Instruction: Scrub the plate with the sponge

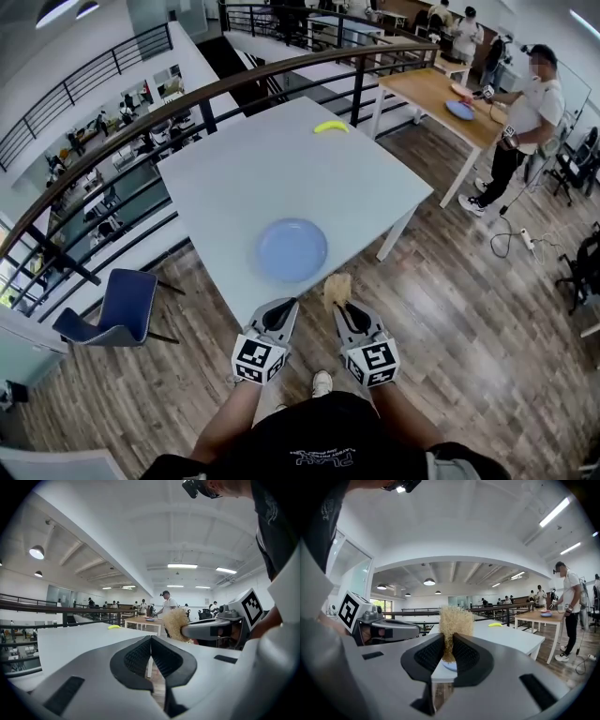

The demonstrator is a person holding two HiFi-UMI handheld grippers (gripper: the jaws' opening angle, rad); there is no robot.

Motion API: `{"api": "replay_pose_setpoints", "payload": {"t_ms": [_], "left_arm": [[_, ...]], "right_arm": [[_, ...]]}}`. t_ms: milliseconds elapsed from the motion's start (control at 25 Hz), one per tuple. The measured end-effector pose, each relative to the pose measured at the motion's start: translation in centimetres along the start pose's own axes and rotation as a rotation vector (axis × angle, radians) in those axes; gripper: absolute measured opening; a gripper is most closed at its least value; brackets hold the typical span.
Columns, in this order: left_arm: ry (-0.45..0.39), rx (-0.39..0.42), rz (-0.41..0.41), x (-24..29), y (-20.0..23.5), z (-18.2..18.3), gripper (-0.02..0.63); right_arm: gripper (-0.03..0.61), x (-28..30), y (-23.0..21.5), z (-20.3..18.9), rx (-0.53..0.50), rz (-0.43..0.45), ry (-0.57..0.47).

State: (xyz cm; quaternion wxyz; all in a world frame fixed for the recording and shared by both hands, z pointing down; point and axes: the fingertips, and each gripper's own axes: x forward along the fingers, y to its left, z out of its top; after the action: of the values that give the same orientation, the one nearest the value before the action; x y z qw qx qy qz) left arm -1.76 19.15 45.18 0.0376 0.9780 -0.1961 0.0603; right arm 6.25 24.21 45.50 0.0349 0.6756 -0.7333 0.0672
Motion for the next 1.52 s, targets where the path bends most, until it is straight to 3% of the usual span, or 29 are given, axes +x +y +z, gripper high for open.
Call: {"api": "replay_pose_setpoints", "payload": {"t_ms": [160,520,720,880,1280,1520], "left_arm": [[-0.015,0.013,0.020,2.1,0.5,1.3,0.012],[0.000,0.002,0.133,4.2,3.2,2.0,0.012],[0.025,0.002,0.156,4.5,3.7,1.6,0.012],[0.054,0.026,0.168,4.7,4.4,0.8,0.012],[0.048,-0.005,0.195,5.7,8.2,0.1,0.012],[0.051,0.004,0.194,6.7,12.6,0.4,0.012]], "right_arm": [[0.057,0.9,-1.4,0.8,-0.060,0.023,0.001],[0.057,2.5,-5.0,0.9,0.004,0.073,0.006],[0.057,3.6,-6.0,0.9,0.171,0.097,-0.003],[0.057,4.5,-5.9,1.2,0.178,0.112,-0.005],[0.057,8.8,-3.9,1.6,-0.037,0.141,0.002],[0.057,13.2,-3.0,2.9,-0.075,0.164,0.007]]}}
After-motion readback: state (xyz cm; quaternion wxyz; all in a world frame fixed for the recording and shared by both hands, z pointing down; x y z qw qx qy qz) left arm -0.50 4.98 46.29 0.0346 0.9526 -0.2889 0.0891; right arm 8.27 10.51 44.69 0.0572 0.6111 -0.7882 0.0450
